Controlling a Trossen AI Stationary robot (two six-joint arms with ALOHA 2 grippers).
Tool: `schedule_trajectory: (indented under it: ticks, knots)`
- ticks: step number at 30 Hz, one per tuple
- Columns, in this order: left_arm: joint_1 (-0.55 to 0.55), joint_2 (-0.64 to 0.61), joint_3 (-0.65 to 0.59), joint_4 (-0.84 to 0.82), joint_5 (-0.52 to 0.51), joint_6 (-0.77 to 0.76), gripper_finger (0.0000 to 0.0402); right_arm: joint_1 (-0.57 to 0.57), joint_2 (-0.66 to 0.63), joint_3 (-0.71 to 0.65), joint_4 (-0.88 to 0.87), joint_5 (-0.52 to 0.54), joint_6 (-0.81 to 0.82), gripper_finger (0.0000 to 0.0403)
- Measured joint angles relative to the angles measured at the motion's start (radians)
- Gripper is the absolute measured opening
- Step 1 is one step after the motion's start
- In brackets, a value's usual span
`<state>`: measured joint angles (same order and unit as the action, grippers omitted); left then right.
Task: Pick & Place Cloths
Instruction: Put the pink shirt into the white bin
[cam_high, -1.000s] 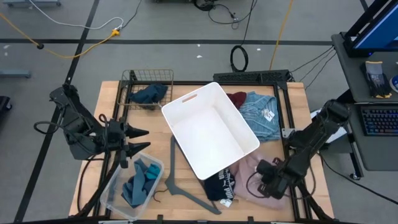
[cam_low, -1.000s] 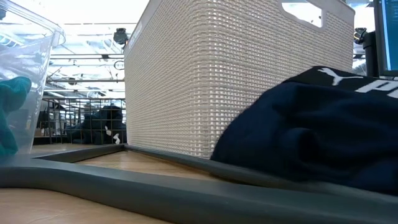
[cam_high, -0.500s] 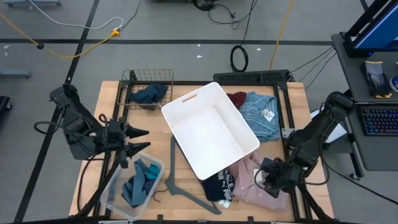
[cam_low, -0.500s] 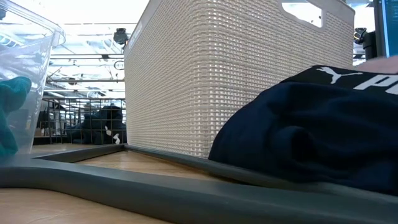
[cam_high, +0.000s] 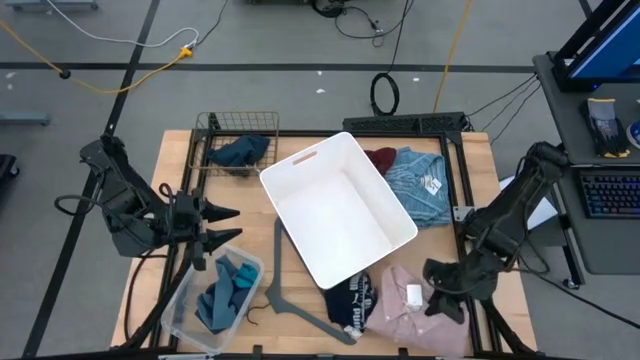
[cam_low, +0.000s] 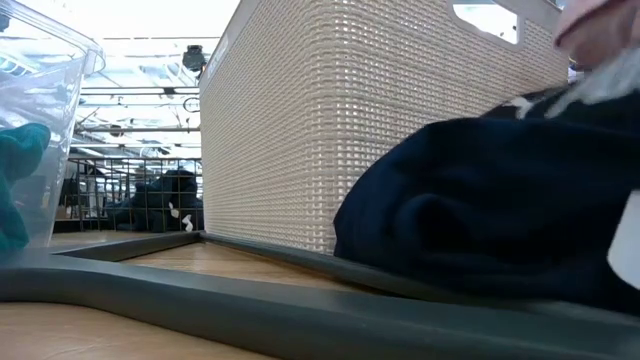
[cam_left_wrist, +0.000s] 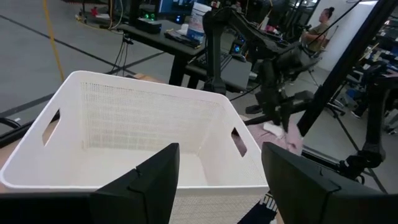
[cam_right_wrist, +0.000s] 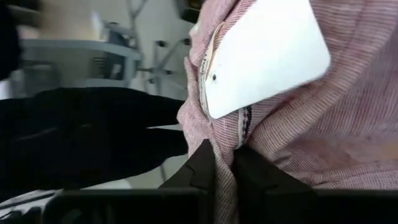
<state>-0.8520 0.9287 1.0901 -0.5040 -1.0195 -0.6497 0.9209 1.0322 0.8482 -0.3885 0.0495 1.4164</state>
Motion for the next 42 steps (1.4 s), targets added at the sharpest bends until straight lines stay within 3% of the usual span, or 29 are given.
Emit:
schedule_trajectory:
  ticks: [6, 12, 19, 27, 32, 42]
  knots:
    - [0.0, 0.0, 0.0, 0.0, -0.001, 0.0, 0.0232, 0.012, -0.062, 0.0, 0.097, 0.009, -0.02, 0.0022]
    - [0.0, 0.0, 0.0, 0.004, -0.002, 0.0, 0.0232, 0.011, -0.111, 0.001, 0.318, 0.112, -0.156, 0.0022]
    - [0.0, 0.0, 0.0, 0.034, -0.003, 0.001, 0.0232, 0.008, -0.146, 0.002, 0.618, 0.236, -0.415, 0.0022]
    - [0.0, 0.0, 0.0, 0.046, -0.003, 0.013, 0.0232, -0.036, -0.145, 0.002, 1.043, 0.243, -0.823, 0.0022]
    - [0.0, 0.0, 0.0, 0.046, -0.003, 0.016, 0.0232, -0.109, -0.147, 0.002, 1.11, 0.243, -0.944, 0.0022]
    - [0.0, 0.0, 0.0, 0.045, -0.006, 0.064, 0.0232, -0.332, -0.144, 0.003, 1.139, 0.237, -1.023, 0.0022]
